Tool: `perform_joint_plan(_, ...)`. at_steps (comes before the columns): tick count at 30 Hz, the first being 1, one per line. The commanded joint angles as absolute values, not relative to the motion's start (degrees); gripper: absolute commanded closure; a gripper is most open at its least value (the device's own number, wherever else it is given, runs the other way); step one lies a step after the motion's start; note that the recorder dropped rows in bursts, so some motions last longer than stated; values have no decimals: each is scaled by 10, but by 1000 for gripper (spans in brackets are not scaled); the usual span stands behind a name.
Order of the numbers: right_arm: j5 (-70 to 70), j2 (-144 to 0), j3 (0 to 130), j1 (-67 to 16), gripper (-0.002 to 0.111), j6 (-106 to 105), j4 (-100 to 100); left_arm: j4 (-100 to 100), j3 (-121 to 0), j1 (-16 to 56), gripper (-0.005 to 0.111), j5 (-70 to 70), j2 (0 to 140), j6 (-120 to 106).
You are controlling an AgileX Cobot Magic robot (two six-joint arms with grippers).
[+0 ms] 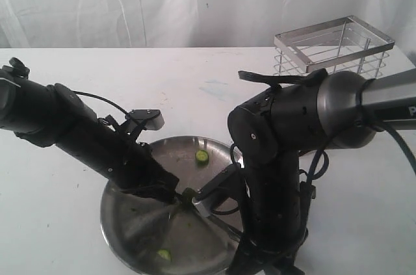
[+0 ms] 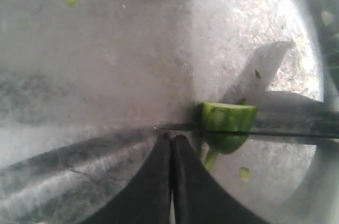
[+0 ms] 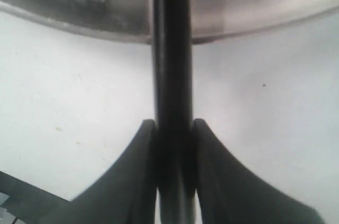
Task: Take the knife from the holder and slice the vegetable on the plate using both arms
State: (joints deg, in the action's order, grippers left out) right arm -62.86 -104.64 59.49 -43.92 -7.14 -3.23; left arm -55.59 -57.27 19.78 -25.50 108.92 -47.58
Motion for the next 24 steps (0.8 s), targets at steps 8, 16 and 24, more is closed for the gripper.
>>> perform_joint_plan(8,-652,-1041,594,-440,108,-65,-28,-553,-572,201,107,-266,1064,-478)
perform_joint_plan(16,-669,-1044,632,-440,108,-64,-29,-552,-580,200,107,-232,979,-478)
perform_joint_plan(24,-700,-1092,666,-440,108,-71,-57,-552,-580,200,107,-232,963,-469)
